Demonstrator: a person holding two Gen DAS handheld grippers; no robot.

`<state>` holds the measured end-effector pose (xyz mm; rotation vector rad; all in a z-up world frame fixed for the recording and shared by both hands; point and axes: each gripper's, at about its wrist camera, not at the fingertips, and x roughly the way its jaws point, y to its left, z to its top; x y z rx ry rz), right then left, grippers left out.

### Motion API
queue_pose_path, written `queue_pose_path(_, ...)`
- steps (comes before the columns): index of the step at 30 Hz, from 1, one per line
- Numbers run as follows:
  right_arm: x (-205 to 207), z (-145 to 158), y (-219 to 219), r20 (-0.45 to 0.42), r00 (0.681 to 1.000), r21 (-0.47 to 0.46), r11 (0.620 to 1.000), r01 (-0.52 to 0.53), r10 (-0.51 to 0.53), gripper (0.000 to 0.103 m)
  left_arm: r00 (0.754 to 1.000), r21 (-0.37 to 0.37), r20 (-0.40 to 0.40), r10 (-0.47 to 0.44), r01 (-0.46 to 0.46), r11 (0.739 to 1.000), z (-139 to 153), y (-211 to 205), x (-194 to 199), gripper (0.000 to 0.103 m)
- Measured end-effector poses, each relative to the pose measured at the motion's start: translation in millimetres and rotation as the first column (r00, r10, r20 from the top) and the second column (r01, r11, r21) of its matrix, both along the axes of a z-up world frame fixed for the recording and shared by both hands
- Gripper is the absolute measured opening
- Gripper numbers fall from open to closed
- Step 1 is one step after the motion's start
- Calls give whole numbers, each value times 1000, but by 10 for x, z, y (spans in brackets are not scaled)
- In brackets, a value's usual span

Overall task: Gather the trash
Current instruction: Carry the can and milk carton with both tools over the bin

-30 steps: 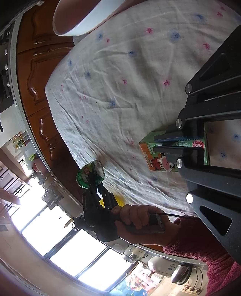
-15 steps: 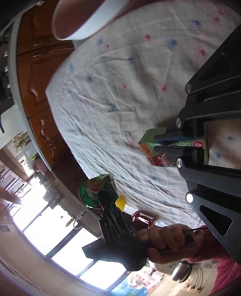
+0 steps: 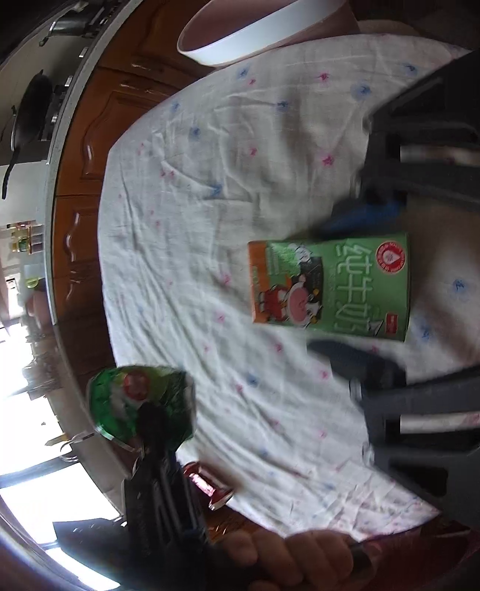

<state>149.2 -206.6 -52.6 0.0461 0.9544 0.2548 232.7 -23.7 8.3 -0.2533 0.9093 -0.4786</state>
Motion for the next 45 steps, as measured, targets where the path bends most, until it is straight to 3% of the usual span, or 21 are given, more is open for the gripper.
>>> queue_pose_path(9, -227, 291, -458, 92, 992, 87, 993, 77, -85, 46, 995, 49, 45, -87, 85, 995, 103, -431, -172, 12)
queue_pose_path(21, -396, 511, -1286, 138, 958, 205, 953, 222, -253, 47, 978, 93, 51, -200, 195, 976, 131, -1120, -318, 12)
queue_pose_path(45, -639, 717, -2353, 191, 868, 263, 876, 405, -459, 47, 922, 161, 96, -375, 358, 920, 372, -2318, -340, 12)
